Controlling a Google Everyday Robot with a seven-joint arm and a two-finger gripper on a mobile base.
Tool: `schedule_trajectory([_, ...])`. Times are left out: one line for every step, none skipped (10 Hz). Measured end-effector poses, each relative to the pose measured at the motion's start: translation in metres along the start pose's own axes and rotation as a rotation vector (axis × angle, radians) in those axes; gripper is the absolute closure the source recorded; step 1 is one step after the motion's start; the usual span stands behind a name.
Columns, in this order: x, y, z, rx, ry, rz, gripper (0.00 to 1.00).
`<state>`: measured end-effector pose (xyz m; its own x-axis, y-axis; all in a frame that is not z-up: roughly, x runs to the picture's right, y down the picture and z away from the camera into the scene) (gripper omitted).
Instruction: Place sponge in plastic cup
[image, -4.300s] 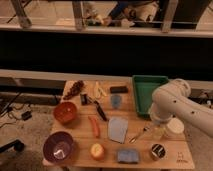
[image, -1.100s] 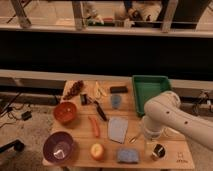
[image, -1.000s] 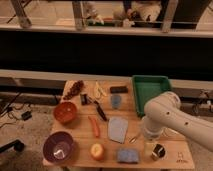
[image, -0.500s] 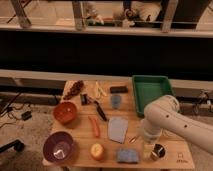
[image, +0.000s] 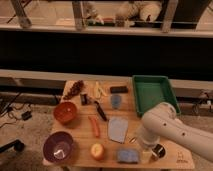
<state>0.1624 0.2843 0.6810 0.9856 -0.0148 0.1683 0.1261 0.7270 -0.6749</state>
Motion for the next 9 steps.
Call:
schedule_trajectory([-0.004, 0.004, 0.005, 0.004, 0.004, -0.016, 0.20])
schedule_trajectory([-0.007, 0.008, 0.011, 0.006, 0.008, -0.031, 0.20])
schedule_trajectory([-0.011, 0.011, 0.016, 0.009, 0.012, -0.042, 0.20])
schedule_trajectory([-0.013, 0.013, 0.024, 0.012, 0.020, -0.053, 0.20])
schedule_trajectory([-0.015, 0.014, 0.029, 0.011, 0.025, -0.058, 0.20])
schedule_trajectory([-0.017, 0.011, 0.036, 0.012, 0.032, -0.065, 0.20])
schedule_trajectory([-0.019, 0.010, 0.040, 0.010, 0.033, -0.068, 0.20])
schedule_trajectory([-0.019, 0.009, 0.043, 0.011, 0.038, -0.070, 0.20])
schedule_trajectory([-0.018, 0.008, 0.047, 0.008, 0.040, -0.067, 0.20])
